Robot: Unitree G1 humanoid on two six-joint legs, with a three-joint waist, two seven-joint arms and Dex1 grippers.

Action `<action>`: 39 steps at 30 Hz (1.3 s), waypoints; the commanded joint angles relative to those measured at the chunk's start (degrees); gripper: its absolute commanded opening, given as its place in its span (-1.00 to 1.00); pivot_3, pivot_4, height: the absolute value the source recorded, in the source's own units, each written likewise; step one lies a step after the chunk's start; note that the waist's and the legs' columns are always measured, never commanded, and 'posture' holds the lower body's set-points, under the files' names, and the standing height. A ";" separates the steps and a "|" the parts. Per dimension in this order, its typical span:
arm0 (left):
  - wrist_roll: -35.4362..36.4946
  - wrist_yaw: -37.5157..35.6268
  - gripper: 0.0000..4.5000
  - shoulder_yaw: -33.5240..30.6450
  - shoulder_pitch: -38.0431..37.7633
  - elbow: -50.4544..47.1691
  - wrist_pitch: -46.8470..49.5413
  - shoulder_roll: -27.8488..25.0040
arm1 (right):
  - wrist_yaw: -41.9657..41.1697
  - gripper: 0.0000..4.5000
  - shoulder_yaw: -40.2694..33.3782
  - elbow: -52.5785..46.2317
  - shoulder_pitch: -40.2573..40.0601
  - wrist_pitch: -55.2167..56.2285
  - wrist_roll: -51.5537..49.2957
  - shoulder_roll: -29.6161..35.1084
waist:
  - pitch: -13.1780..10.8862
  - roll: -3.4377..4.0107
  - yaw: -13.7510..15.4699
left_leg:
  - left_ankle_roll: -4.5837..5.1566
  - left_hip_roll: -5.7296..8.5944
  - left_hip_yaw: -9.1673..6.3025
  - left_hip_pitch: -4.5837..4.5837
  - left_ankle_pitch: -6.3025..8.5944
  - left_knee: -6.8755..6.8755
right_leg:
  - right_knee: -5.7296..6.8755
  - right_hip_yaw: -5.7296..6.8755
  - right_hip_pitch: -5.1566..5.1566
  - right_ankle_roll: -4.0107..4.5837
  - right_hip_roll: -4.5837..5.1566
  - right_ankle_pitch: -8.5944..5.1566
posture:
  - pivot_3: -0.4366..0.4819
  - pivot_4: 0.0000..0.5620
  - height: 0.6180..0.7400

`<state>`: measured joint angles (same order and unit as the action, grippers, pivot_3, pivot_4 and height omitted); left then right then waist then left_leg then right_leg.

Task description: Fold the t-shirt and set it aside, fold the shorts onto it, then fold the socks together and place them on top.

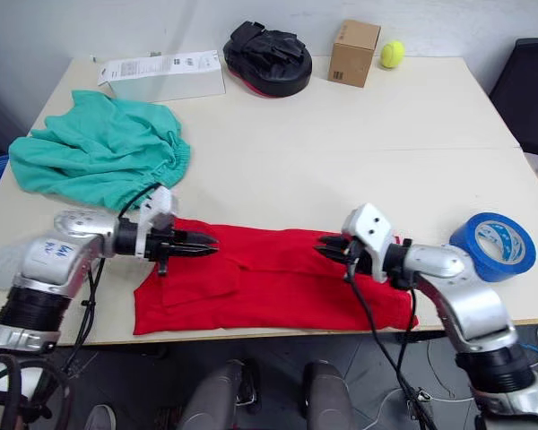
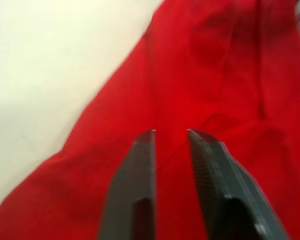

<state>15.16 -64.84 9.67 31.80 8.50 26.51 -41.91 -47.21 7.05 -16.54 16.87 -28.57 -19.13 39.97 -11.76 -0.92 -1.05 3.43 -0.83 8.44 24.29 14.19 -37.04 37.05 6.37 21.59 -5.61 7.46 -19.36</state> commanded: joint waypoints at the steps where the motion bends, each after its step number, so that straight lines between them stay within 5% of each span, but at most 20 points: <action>1: -4.84 1.76 -0.99 1.92 -0.45 3.93 -4.91 0.65 | 2.62 -1.00 3.84 3.74 0.73 3.06 6.57 -1.34 | 0.01 -0.02 -0.13 | 0.02 0.00 0.00 0.00 -0.01 -0.01 | 0.02 0.00 0.00 0.00 0.01 0.00 | -0.05 -0.47 1.00; 6: -6.89 1.51 -0.99 2.96 -1.72 5.95 -6.18 0.34 | 5.06 -1.00 2.80 7.55 -1.60 4.76 9.88 -2.13 | 0.26 0.01 -0.15 | -0.04 0.01 -0.02 -0.15 0.03 -0.01 | 0.07 -0.05 -0.09 0.00 0.08 0.00 | -0.05 -0.47 1.00; 20: -4.40 1.31 -0.99 -1.71 -5.93 3.12 -3.59 -0.84 | 4.25 -1.00 -16.85 13.56 -9.18 6.31 6.62 6.72 | 0.91 0.22 -0.54 | -0.13 -0.02 -0.04 -0.25 0.08 0.12 | 0.06 -0.07 -0.13 0.03 0.08 -0.01 | -0.05 -0.47 1.00; 26: -3.35 2.14 -0.99 -2.70 -4.67 3.08 -1.78 0.90 | 5.63 -1.00 -13.87 3.17 -2.91 0.75 0.46 -1.02 | 0.90 0.24 -0.54 | -0.11 -0.04 -0.04 -0.23 0.02 0.14 | 0.08 -0.08 -0.08 0.03 0.07 -0.02 | -0.05 -0.47 1.00; 33: -3.65 2.82 -0.99 -2.61 -3.62 3.24 -1.47 2.12 | 10.10 -1.00 -4.71 1.13 -0.78 -0.62 4.58 -8.44 | 0.92 0.20 0.33 | -0.33 -0.02 -0.10 -0.14 0.23 0.12 | -0.03 -0.03 -0.07 0.03 0.10 -0.01 | -0.05 -0.47 1.00; 39: -3.90 2.91 -0.99 -2.81 -3.66 3.40 -2.01 1.90 | 11.88 -1.00 -2.36 2.47 -4.36 -1.31 8.44 -7.89 | 0.91 0.20 0.75 | -0.32 0.00 -0.07 -0.11 0.22 0.09 | -0.02 -0.04 -0.05 0.03 0.10 -0.01 | -0.05 -0.47 1.00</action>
<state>12.81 -62.89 6.70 28.52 10.65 24.30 -39.38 -35.66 4.80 -13.14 13.28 -30.24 -11.46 31.10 -10.84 -0.72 -0.30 3.10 -0.83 8.37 24.17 14.41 -36.94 37.03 6.33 21.55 -5.58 7.56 -19.37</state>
